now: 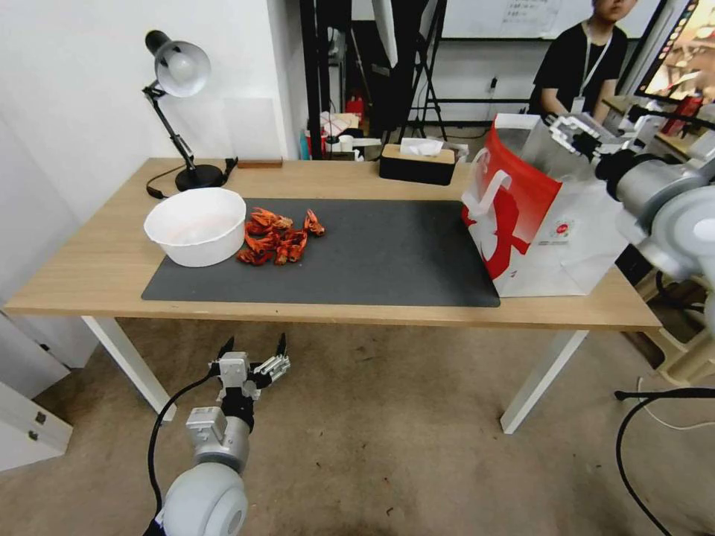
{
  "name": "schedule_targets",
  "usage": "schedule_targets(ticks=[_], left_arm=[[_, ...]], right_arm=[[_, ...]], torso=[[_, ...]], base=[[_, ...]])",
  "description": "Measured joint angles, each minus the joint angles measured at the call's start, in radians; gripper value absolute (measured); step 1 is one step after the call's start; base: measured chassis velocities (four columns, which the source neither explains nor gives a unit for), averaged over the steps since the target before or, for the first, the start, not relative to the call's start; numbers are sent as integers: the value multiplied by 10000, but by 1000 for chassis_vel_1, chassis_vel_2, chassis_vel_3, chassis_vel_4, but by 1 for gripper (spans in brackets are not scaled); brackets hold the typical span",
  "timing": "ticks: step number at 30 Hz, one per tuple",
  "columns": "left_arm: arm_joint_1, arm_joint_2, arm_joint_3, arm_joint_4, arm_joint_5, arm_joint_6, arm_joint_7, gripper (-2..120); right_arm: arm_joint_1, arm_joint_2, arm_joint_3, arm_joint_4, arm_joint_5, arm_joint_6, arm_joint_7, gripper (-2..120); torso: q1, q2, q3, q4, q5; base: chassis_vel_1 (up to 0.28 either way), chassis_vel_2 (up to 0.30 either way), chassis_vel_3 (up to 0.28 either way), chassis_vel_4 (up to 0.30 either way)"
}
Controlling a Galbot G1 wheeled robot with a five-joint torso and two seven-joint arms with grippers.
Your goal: Close the takeout container lid, then place the container into the takeout bag.
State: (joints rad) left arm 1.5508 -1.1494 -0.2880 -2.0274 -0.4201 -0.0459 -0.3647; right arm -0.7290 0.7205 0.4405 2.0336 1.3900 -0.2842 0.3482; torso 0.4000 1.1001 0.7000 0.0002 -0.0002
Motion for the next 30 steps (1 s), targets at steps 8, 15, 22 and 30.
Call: schedule_targets(ticks=[8,15,22,30], left_arm=[[412,-172,-377,-40,3,-496,395,100],[569,-184,-411,-156,-258,-460,498,100],[548,-200,-431,-43,-100,-801,738,100],[556,-348,-374,102,118,-1843,929,100]], right_arm=[[-2751,-168,454,1162,-3514,1790,-2651,100],[-5853,290,1917,1897,-5309,2983,-3555,100],[-8218,1455,3031,2120,-6235,3810,-3923,100],[-9971,3441,2891,1395,-7297,4954,-3724,100]], torso=[[-1,0,-2,-2,3],[-1,0,-2,-5,4],[-3,0,-1,-2,1],[-3,1,-1,-3,6]], base=[[0,0,0,0],[0,0,0,0],[0,0,0,0],[0,0,0,0]])
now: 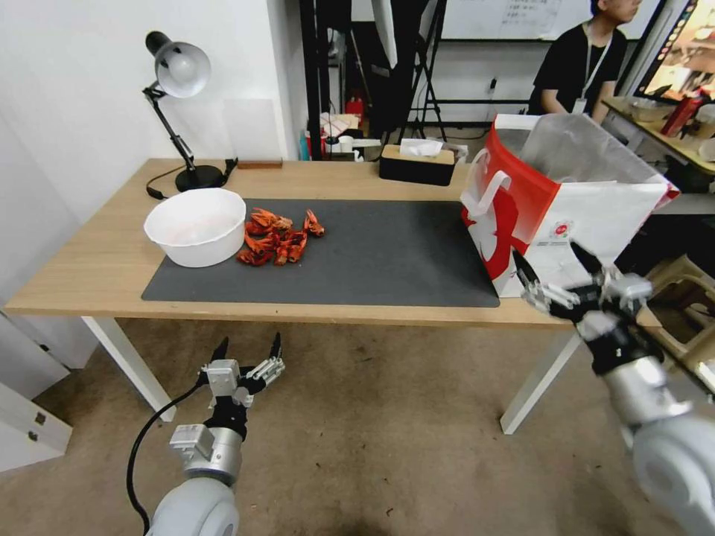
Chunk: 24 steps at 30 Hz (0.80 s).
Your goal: Close the takeout container lid, then place the container into the takeout bag.
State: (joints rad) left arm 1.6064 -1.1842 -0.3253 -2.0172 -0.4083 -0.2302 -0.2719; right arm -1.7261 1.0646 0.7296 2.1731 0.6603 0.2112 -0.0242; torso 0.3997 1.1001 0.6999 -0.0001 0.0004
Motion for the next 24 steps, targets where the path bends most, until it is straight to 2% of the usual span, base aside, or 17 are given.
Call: schedule_targets(ticks=[2,3,11,24], left_arm=[[10,-13,5,-2,32,-13,-5,100],[72,-39,40,-33,145,-61,-29,100],[302,-72,62,-67,371,-299,15,100],[385,-108,66,4,444,-387,68,100]], right_arm=[[-105,146,-60,-89,-41,89,-8,100],[-346,585,-289,-464,-236,462,-88,100],[-431,1188,-807,-1045,-530,760,-183,100],[-326,1302,-1062,-1172,-627,741,-171,100]], torso=[[0,0,0,0,-2],[0,0,0,0,-6],[2,-2,1,2,-5],[2,-2,1,1,-4]], base=[[0,0,0,0],[0,0,0,0],[0,0,0,0],[0,0,0,0]])
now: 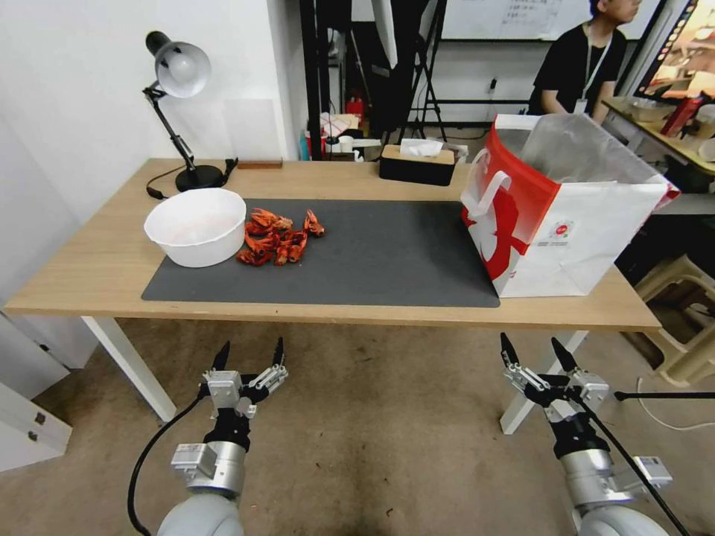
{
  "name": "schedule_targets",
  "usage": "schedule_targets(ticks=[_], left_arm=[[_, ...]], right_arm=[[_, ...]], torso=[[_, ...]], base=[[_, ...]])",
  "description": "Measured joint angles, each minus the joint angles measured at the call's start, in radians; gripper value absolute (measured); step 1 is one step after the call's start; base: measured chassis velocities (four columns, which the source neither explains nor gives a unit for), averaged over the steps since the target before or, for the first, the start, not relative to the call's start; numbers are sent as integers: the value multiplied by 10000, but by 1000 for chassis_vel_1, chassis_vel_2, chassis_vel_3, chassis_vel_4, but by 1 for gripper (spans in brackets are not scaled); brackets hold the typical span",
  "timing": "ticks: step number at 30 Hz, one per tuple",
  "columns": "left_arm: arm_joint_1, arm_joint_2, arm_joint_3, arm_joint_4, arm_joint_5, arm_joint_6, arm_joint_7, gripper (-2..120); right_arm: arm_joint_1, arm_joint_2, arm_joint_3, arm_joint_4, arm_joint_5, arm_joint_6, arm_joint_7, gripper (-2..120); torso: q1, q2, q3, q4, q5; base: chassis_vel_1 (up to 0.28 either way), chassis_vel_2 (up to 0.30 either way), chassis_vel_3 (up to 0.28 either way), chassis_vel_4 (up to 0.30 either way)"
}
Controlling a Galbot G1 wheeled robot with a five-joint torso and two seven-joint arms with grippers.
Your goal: Close the takeout container lid, then place the container into the takeout bag.
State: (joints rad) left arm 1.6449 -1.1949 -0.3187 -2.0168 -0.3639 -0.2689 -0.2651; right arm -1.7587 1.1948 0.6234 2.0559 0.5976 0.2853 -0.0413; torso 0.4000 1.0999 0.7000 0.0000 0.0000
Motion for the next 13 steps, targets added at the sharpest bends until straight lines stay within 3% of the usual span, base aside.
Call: schedule_targets(ticks=[13], left_arm=[[-2,1,1,7,-1,6,0,100]], right_arm=[[15,-20,2,13,27,-28,8,100]], torso=[[0,0,0,0,0]], base=[[0,0,0,0]])
